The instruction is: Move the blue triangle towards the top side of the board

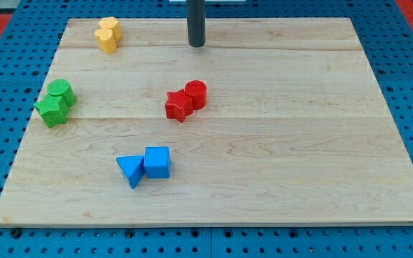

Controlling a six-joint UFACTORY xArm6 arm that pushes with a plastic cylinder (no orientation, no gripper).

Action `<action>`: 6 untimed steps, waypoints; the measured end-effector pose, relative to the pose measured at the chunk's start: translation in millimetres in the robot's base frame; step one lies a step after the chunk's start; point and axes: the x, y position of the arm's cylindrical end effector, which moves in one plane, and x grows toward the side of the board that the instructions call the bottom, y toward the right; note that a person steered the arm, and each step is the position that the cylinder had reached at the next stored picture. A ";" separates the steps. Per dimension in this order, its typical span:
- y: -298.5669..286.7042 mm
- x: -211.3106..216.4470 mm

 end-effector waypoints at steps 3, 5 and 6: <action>-147.6 198.5; -111.7 273.1; -56.9 230.7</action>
